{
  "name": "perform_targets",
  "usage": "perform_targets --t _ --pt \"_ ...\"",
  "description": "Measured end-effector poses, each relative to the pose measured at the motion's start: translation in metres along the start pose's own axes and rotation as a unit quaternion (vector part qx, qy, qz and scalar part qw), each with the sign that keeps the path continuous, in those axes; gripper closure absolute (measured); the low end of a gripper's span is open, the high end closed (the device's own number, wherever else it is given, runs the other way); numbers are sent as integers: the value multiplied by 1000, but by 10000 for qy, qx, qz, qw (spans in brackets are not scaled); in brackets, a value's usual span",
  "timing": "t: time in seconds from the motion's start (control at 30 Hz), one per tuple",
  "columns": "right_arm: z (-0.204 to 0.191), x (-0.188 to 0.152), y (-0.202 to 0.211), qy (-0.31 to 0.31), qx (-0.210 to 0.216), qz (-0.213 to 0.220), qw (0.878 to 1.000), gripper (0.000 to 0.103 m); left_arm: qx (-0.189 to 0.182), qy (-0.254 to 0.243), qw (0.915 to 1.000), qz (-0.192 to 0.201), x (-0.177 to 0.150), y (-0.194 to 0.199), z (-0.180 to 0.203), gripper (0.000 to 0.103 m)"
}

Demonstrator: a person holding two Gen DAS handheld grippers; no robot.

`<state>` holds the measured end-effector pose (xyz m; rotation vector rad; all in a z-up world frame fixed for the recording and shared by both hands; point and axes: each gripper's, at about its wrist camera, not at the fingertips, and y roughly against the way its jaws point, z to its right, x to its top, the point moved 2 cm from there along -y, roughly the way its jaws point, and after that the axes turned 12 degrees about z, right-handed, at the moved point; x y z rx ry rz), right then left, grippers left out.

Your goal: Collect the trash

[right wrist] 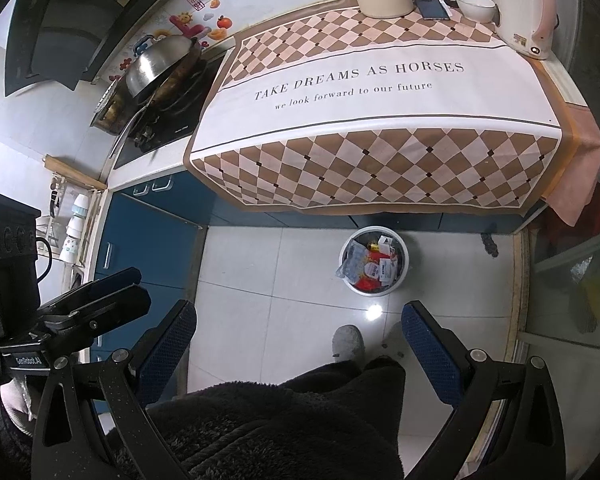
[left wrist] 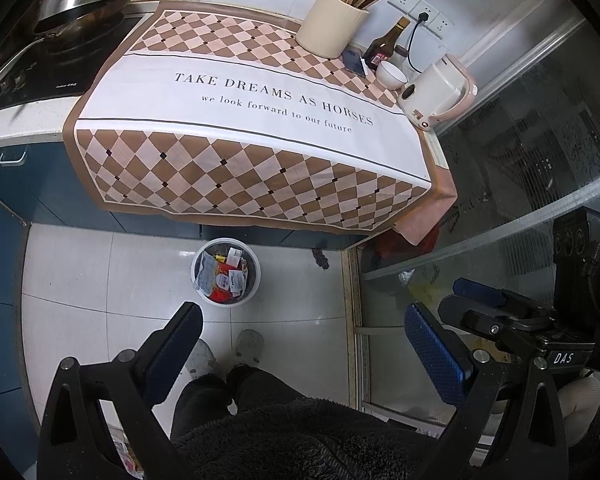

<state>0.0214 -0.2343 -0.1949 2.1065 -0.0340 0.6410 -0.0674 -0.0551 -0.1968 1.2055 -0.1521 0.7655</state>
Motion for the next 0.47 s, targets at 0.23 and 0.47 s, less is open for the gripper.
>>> perform_targets --t 0.23,0.47 --pt "3 -1 0 -38 28 -15 10000 0 8 8 10000 11 1 0 -2 0" --pt "2 -2 -1 -47 35 -18 10000 0 71 61 9999 105 8 3 -4 0"
